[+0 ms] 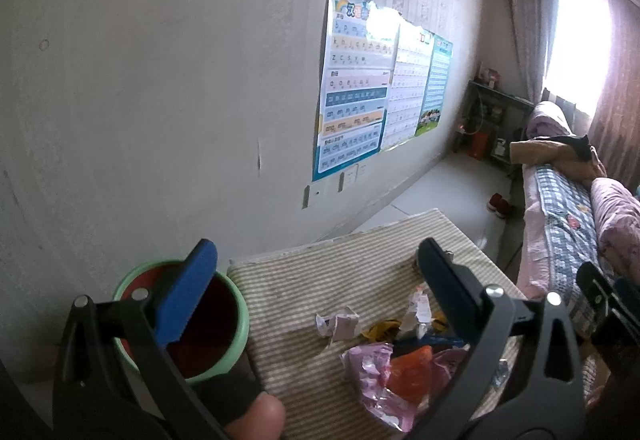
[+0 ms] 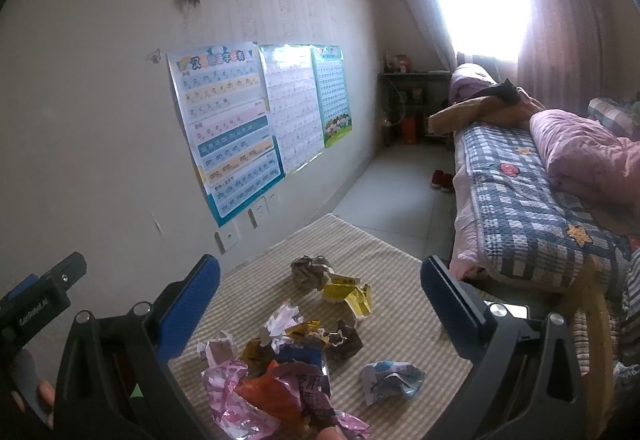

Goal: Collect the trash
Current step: 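Grasp a pink wrapper with the right tool while the left tool grasps a pink-white plastic bag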

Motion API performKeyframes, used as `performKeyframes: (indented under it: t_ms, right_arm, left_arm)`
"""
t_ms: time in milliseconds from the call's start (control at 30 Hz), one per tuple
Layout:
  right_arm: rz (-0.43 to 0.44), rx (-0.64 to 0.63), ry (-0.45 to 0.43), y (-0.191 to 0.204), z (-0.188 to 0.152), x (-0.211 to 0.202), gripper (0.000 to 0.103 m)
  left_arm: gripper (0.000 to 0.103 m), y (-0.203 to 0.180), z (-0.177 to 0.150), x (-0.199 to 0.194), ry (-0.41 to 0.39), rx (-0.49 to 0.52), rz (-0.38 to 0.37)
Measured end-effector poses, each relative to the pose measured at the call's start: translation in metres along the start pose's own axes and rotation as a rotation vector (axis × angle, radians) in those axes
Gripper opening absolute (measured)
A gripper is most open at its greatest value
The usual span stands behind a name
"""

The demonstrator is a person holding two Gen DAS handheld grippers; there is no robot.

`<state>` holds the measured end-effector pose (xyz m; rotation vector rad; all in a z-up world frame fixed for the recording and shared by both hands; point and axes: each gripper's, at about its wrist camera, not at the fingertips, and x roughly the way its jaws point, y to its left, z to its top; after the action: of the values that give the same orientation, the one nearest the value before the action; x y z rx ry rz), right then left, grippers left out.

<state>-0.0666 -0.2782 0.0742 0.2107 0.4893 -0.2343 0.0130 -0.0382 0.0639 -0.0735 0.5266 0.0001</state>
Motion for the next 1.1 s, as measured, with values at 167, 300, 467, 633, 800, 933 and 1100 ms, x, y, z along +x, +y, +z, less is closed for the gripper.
performKeyframes:
  t_ms: [167,300,467,633,800,933,1100]
  right_arm:
    - [-0.002,0.003,0.006,0.0,-0.002,0.0,0.096]
    - [-0.005,0.005,0.007,-0.002,-0.005,0.004,0.096]
    - [0.039,-0.006,0.014,-0.013,-0.018,0.011,0.096]
    - [0.079,-0.031,0.127,-0.025,-0.05,0.025,0.096]
    - [0.002,-0.12,0.212,-0.024,-0.08,0.034,0.096]
    - [0.022,-0.173,0.252,-0.026,-0.1,0.038,0.096]
    - [0.077,-0.154,0.323,-0.032,-0.111,0.047,0.087]
  left_arm:
    - [0.098,-0.002,-0.003,0.001,0.004,0.007,0.003]
    - [0.098,-0.001,-0.008,0.004,0.013,0.017,-0.001]
    - [0.098,0.002,-0.032,0.016,0.021,0.073,-0.023]
    - [0.098,-0.005,-0.072,0.046,0.185,0.17,-0.066]
    - [0.098,-0.02,-0.11,0.064,0.286,0.222,-0.088]
    - [0.074,-0.031,-0.131,0.087,0.411,0.216,-0.192]
    - [0.043,-0.041,-0.149,0.11,0.519,0.205,-0.245]
